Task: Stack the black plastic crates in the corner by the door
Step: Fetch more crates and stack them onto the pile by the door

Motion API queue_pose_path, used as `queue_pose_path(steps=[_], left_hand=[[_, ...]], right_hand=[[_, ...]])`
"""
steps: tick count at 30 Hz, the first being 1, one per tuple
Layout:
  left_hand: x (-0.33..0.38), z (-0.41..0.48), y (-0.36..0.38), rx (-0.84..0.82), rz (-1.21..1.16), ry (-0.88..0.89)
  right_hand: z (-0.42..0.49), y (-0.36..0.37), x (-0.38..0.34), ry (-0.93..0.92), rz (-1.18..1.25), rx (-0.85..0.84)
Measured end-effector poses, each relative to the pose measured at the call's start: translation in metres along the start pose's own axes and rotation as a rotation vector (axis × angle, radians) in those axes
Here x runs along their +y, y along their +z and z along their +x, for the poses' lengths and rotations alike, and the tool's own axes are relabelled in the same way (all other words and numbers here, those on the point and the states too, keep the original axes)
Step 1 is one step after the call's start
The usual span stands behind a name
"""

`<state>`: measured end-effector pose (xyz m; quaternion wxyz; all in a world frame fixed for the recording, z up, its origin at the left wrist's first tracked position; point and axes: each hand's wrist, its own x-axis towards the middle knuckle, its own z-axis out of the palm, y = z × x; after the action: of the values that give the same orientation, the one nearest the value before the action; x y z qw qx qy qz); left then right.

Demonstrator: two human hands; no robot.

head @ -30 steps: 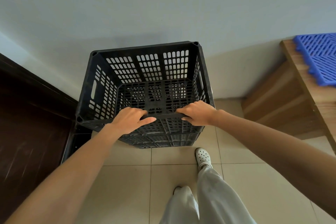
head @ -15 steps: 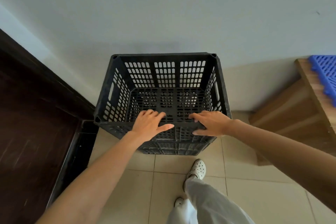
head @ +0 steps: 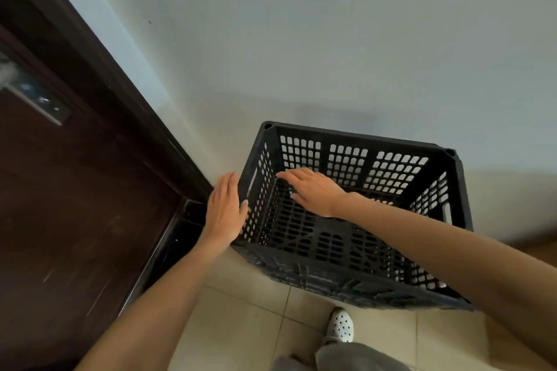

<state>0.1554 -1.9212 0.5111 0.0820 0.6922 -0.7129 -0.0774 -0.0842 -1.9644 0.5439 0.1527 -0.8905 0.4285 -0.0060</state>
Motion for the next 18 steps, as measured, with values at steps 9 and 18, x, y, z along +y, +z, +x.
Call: queue_pose_path(steps=[9, 18], left_hand=[[0.013, 0.078, 0.018, -0.242, -0.387, -0.183], [0.013, 0.167, 0.054, -0.116, -0.613, -0.064]], right_hand=[[0.121, 0.013, -0.014, 0.062, -0.182, -0.115], [0.172, 0.030, 0.015, 0.148, -0.299, 0.045]])
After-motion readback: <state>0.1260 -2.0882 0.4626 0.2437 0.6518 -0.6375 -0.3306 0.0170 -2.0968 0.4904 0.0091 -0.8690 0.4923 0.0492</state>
